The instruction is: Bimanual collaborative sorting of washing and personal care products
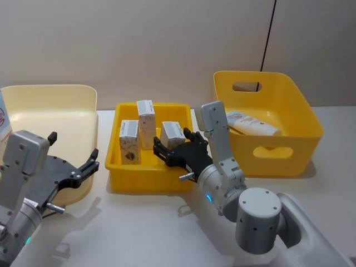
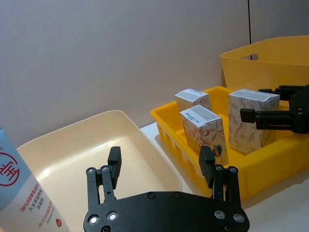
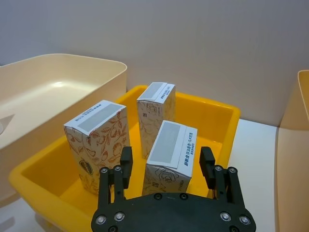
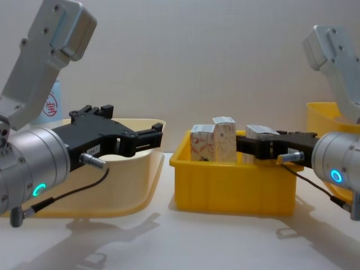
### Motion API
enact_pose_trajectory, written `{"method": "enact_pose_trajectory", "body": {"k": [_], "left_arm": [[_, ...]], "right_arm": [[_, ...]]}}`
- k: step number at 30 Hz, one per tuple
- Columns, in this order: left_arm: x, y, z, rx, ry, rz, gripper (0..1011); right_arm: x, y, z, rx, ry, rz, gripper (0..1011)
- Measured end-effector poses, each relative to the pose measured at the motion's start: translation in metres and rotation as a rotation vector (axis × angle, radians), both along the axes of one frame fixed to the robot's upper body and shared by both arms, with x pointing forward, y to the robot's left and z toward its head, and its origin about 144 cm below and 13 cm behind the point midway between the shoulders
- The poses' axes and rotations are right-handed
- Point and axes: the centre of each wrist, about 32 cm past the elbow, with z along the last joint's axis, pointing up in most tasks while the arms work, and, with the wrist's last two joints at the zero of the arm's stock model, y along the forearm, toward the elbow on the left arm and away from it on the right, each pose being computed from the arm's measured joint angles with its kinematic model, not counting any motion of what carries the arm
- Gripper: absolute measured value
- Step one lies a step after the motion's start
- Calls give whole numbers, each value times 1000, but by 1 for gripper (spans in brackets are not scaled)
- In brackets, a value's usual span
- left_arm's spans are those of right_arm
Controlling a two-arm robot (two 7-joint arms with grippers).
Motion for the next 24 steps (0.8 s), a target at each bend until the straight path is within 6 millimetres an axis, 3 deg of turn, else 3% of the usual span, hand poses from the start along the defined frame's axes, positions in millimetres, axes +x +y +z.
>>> {"method": "enact_pose_trajectory", "body": {"k": [4, 15, 24], "left_arm": [[0, 0, 0, 0, 0, 0, 1003], [0, 0, 0, 0, 0, 0, 1004], [0, 0, 0, 0, 0, 0, 1003]], "right_arm": [[0, 0, 0, 0, 0, -4, 810], [0, 2, -1, 0, 0, -11, 449], [0, 1, -2, 1, -8, -11, 444]]}}
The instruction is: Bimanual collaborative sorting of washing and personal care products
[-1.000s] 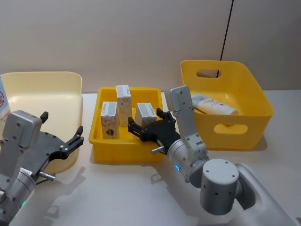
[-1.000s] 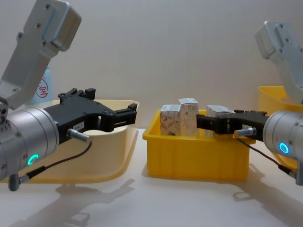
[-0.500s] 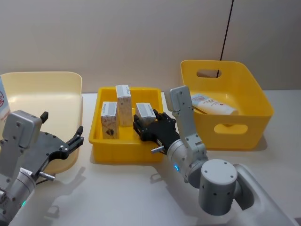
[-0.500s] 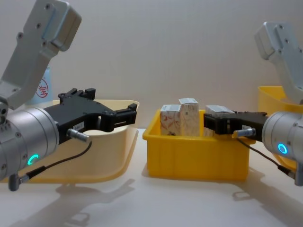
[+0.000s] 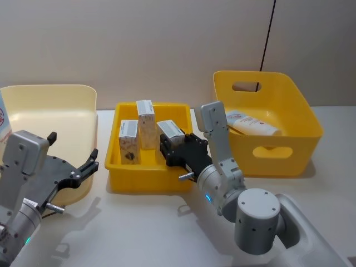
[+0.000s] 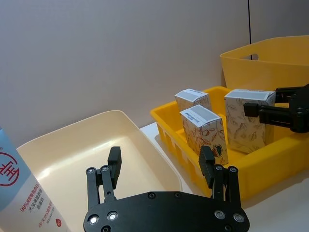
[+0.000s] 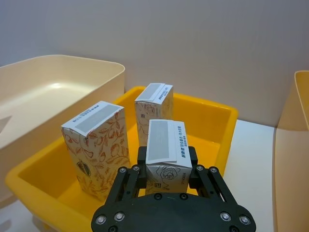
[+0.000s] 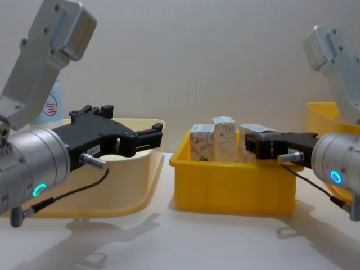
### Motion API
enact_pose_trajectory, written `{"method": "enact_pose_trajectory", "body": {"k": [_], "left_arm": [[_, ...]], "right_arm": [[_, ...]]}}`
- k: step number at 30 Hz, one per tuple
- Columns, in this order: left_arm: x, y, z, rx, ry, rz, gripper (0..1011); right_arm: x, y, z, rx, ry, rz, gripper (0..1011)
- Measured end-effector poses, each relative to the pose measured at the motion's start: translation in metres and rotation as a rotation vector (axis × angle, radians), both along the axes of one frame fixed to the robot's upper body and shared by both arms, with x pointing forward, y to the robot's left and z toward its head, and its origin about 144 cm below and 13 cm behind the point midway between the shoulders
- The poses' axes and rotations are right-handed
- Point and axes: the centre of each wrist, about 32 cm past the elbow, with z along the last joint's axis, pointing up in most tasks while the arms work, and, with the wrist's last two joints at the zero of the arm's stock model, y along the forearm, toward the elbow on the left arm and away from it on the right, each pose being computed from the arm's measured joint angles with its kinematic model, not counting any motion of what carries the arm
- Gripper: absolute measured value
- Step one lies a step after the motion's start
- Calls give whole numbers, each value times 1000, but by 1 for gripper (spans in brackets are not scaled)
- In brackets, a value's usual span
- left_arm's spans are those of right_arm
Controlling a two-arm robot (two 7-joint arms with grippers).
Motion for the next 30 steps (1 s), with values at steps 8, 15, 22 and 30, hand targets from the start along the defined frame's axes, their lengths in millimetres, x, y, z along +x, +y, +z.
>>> {"method": "enact_pose_trajectory", "body": {"k": [8, 15, 22, 30], "left_arm": [[0, 0, 0, 0, 0, 0, 1003], [0, 0, 0, 0, 0, 0, 1003], [0, 0, 0, 0, 0, 0, 1003], [0, 0, 0, 0, 0, 0, 1003]], "right_arm": [[1, -3, 0, 13, -52, 18, 444], [4, -8, 3, 31, -136, 36, 445], [8, -15, 8, 50, -228, 45, 444], [12, -26, 17, 64, -343, 35, 444]]}}
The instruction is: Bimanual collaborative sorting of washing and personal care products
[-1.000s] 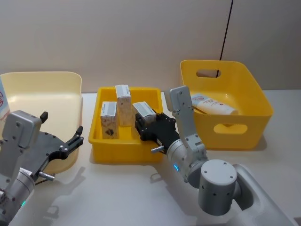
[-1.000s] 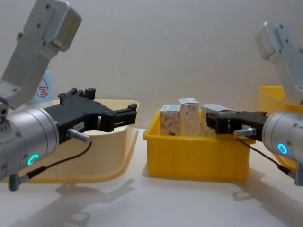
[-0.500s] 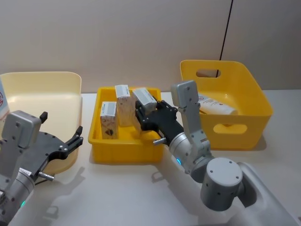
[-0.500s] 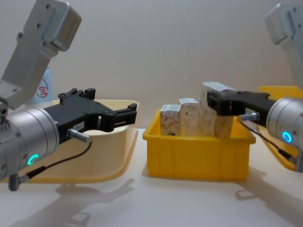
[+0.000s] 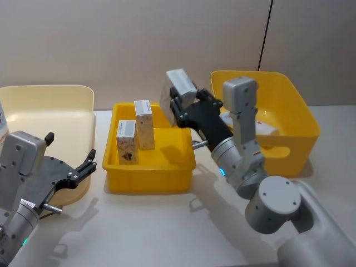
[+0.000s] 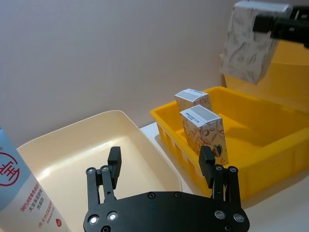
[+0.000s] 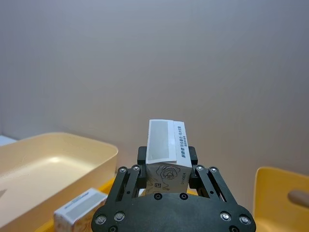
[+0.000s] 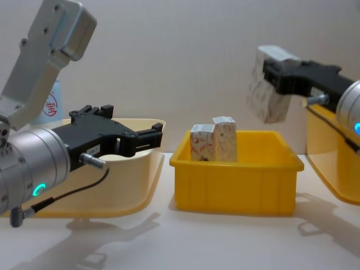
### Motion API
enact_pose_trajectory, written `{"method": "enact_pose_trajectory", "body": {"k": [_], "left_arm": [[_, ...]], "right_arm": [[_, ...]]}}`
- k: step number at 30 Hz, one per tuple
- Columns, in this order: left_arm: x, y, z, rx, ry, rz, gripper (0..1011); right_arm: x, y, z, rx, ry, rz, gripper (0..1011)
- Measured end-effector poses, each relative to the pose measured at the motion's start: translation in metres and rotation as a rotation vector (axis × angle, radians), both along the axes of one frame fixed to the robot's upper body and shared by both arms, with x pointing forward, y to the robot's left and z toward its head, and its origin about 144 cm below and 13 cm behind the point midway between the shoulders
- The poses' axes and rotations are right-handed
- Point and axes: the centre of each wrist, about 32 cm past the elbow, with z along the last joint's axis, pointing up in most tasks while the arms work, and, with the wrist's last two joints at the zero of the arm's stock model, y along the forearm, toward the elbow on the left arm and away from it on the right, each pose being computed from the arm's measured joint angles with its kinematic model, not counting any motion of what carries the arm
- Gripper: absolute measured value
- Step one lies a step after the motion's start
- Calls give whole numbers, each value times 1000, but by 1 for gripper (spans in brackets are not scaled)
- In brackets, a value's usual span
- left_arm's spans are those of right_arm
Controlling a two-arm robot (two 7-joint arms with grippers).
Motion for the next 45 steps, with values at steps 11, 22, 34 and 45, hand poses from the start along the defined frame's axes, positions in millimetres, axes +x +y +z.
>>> {"method": "enact_pose_trajectory", "body": {"k": [11, 22, 34, 45], "left_arm": [[0, 0, 0, 0, 0, 0, 1003], [0, 0, 0, 0, 0, 0, 1003], [0, 0, 0, 0, 0, 0, 1003], [0, 0, 0, 0, 0, 0, 1003]], "right_arm": [[3, -24, 16, 10, -153, -79, 444], [-5, -46, 24, 13, -211, -227, 444], [-16, -55, 26, 4, -119, -348, 444], [-19, -52, 25, 7, -10, -395, 445]]}}
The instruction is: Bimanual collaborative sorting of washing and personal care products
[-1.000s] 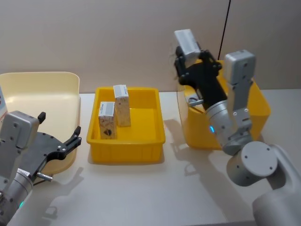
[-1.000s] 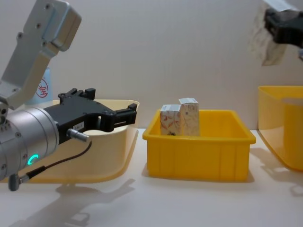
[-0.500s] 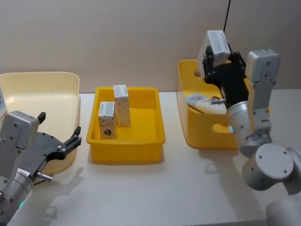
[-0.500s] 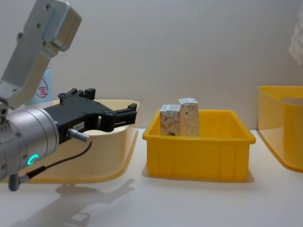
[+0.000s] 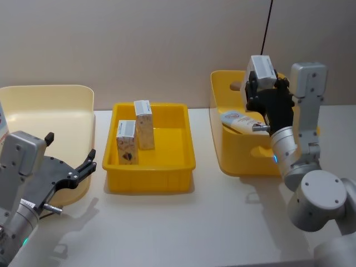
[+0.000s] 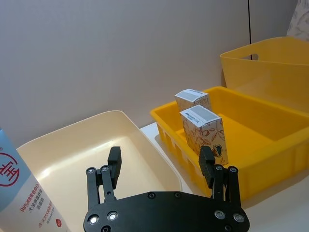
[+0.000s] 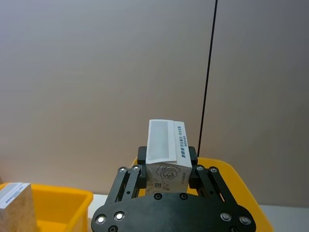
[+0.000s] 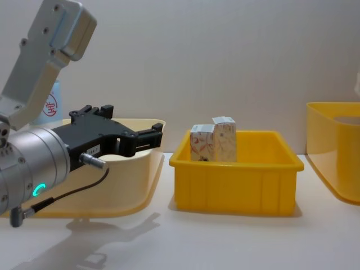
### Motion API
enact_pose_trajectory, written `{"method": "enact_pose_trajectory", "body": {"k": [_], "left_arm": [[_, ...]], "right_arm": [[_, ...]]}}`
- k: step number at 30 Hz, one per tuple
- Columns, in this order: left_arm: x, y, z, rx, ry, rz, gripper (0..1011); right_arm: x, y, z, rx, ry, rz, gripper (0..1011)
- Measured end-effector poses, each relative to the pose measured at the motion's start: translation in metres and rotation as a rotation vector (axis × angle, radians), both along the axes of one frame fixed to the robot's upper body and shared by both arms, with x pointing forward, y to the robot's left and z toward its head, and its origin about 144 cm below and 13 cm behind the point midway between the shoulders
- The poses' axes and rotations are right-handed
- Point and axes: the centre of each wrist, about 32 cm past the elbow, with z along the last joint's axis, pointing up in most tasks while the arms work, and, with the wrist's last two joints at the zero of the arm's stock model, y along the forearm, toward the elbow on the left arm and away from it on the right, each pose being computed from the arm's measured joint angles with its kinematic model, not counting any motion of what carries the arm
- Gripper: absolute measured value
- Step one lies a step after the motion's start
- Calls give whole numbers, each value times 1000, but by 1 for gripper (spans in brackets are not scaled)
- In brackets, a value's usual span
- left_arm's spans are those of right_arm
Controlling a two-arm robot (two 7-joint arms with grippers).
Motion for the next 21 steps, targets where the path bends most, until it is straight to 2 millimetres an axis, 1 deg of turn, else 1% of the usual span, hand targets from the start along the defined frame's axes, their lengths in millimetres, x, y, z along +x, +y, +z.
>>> {"method": "enact_pose_trajectory", "body": {"k": [8, 21], "left_arm": [[0, 0, 0, 0, 0, 0, 1003], [0, 0, 0, 0, 0, 0, 1003]], "right_arm": [[3, 3, -1, 12, 59, -17, 444], [14, 8, -5, 26, 157, -38, 444]]}}
